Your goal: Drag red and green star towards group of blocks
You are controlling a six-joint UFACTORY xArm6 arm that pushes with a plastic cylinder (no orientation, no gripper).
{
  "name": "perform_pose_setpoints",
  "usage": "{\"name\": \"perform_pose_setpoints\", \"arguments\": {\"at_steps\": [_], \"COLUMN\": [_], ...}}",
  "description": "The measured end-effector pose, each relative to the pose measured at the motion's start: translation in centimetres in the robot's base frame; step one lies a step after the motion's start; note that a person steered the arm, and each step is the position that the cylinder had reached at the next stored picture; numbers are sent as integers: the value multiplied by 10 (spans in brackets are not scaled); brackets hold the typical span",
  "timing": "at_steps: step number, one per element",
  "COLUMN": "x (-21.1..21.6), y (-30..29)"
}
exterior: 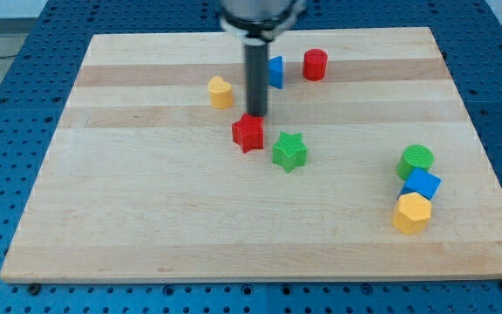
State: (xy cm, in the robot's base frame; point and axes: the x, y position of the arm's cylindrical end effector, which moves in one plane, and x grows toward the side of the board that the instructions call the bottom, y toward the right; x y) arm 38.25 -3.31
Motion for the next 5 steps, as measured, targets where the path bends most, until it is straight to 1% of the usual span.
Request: {"name": "perform_pose_setpoints", "arguments": {"at_steps": [1, 2, 5], "x": [1, 23, 82], "y": [-33, -28, 39]}}
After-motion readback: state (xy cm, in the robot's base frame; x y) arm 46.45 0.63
